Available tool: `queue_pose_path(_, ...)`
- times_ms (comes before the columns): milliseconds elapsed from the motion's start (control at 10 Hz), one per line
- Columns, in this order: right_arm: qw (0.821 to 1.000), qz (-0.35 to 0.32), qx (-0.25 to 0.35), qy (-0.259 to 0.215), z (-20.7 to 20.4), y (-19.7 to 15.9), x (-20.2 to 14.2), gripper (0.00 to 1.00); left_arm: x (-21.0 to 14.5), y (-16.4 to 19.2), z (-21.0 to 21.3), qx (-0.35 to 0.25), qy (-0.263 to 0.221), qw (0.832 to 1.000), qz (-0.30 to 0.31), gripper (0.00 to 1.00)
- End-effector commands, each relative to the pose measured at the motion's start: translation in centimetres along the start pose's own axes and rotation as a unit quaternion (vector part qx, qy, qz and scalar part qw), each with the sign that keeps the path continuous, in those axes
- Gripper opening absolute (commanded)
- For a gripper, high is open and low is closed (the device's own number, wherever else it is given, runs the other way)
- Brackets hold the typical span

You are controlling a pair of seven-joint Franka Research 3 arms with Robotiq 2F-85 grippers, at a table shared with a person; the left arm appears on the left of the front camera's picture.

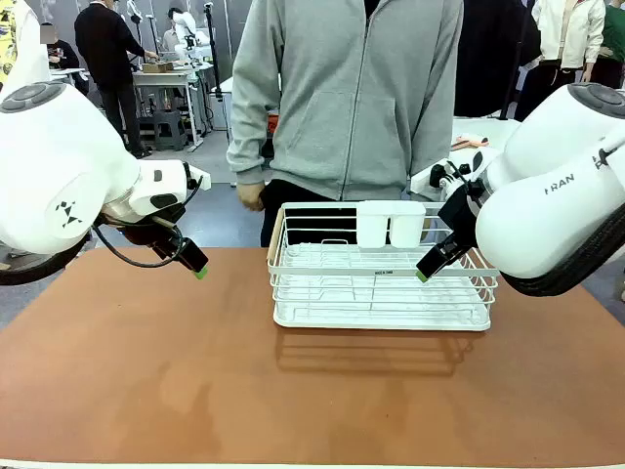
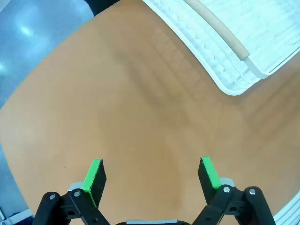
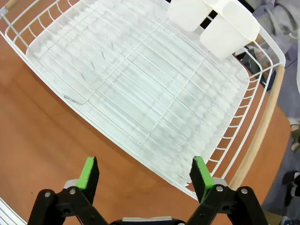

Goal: Clean the table.
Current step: Pick up the Lint Roller when the human hands it over.

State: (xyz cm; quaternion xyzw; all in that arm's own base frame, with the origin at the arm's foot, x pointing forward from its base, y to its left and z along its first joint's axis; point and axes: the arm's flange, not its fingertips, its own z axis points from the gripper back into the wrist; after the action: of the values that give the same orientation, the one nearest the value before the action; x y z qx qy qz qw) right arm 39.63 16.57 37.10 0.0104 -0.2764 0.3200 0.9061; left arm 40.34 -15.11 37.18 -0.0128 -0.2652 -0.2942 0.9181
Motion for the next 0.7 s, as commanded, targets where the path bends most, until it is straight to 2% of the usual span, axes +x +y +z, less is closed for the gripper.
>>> queue_pose_path(0,1.0,0.0,0.0,0.0,0.0,0.0,0.0,1.0,0.01,-0.02,0.0,0.0,0.0,1.0,0.0,1.0)
queue_pose_path(600,1.0,0.0,0.0,0.0,0.0,0.0,0.0,1.0,0.01,-0.02,0.0,0.0,0.0,1.0,0.0,1.0)
